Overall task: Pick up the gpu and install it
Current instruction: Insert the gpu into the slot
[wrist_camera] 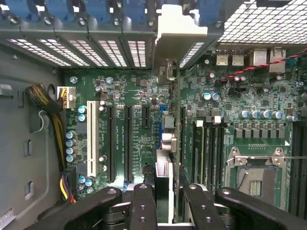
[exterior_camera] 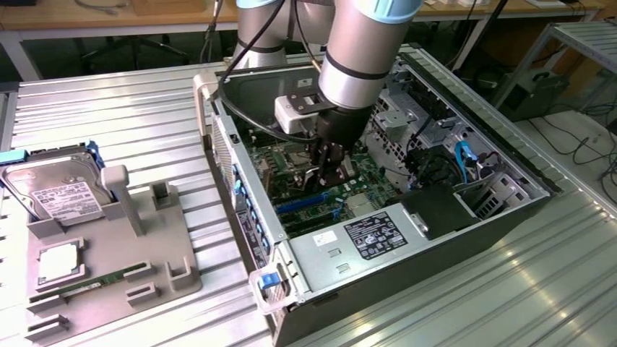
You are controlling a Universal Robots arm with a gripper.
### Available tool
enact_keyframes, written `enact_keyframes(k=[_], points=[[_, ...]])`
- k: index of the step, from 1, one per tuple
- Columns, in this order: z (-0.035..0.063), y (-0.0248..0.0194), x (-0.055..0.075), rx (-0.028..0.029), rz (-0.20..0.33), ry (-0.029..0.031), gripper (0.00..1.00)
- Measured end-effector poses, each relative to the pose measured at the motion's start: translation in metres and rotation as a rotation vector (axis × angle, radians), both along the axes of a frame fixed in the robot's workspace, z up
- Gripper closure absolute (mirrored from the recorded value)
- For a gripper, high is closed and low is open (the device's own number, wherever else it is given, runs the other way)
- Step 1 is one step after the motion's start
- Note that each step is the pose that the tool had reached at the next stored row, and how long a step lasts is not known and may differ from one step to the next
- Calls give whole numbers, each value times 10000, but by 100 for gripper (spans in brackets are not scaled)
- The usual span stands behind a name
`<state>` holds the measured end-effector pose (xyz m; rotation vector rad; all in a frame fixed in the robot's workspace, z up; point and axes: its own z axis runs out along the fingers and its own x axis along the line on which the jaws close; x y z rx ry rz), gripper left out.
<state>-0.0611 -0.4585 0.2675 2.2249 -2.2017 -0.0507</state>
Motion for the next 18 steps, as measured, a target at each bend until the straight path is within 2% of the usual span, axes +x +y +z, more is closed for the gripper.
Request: enact_keyframes(k=[4,9,16,17,18], points=[[-19,-13,0,-26,-38,1,73],[-42,-15,-10,-28,-62,0,73],[-75,-40,-33,-27,-65,-1,73],[-75,-40,-34,-29,-64,-15,73],[-76,-40,-34,-30,-66,-59,73]])
